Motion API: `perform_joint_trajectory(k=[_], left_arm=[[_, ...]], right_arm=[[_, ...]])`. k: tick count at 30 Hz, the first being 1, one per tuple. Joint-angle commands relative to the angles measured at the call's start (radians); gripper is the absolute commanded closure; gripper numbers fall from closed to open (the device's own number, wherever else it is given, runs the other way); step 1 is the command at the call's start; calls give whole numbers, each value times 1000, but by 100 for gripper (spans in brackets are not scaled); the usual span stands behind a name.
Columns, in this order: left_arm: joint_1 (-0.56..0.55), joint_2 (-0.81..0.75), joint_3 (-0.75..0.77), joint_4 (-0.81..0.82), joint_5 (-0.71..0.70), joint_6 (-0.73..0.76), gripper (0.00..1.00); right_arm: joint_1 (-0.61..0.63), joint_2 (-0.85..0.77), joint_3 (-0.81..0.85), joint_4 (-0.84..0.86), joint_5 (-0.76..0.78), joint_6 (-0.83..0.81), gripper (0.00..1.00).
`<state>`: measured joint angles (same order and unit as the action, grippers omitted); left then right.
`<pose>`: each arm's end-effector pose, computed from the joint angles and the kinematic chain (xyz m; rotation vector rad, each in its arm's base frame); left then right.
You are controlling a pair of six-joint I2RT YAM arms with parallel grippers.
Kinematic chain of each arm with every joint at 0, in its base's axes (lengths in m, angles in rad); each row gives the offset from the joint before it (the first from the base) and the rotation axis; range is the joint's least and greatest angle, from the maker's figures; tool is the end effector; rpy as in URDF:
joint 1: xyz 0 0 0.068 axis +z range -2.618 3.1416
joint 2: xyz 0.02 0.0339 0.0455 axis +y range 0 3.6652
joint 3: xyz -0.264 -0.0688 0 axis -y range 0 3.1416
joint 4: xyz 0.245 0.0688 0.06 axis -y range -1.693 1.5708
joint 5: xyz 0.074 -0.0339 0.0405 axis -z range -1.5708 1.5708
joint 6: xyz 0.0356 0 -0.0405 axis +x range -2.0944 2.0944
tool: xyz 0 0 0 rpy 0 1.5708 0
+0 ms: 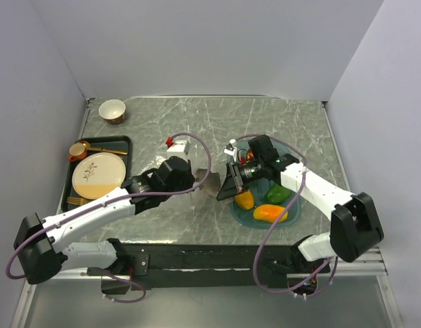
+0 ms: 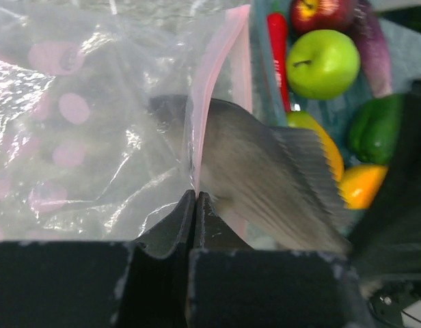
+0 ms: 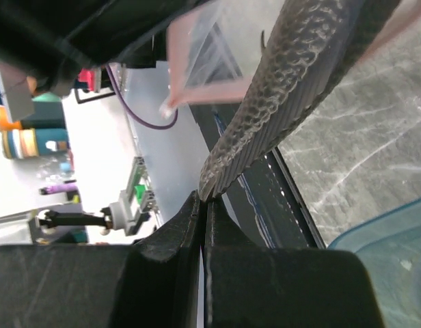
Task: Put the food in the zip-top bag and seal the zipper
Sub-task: Place the fake fish in the zipper food storage bag.
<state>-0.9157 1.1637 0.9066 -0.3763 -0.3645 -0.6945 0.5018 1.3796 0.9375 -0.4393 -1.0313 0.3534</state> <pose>0.1649 -0.1938 0.2882 0.0387 2.2039 -0.5208 0.2270 0.1594 0.2509 -0.6806 2.4124 1.6325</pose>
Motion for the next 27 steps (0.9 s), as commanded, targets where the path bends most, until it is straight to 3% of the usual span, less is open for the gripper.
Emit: perform_joint_trajectory(k=[1,10,16,21,26,27], left_arm=[[-17,-27,5,97,78,53,99],[-74,5,60,80,58,70,99],[-87,5,66,74,22,53,99],[-91,-15,67,62,-10,52,99],[-91,-44,71,48,-27,47,99],[-92,-47,69,47,-31,46,99]], right_arm=[[4,47,66,161,-41,100,98],[10,143,109,361,-39,282,99],[55,176,172,225,-62,161,99],[60,211,190,131,-38,99,95],[58,214,156,256,25,223,86],[58,220,153,278,31,272,77]])
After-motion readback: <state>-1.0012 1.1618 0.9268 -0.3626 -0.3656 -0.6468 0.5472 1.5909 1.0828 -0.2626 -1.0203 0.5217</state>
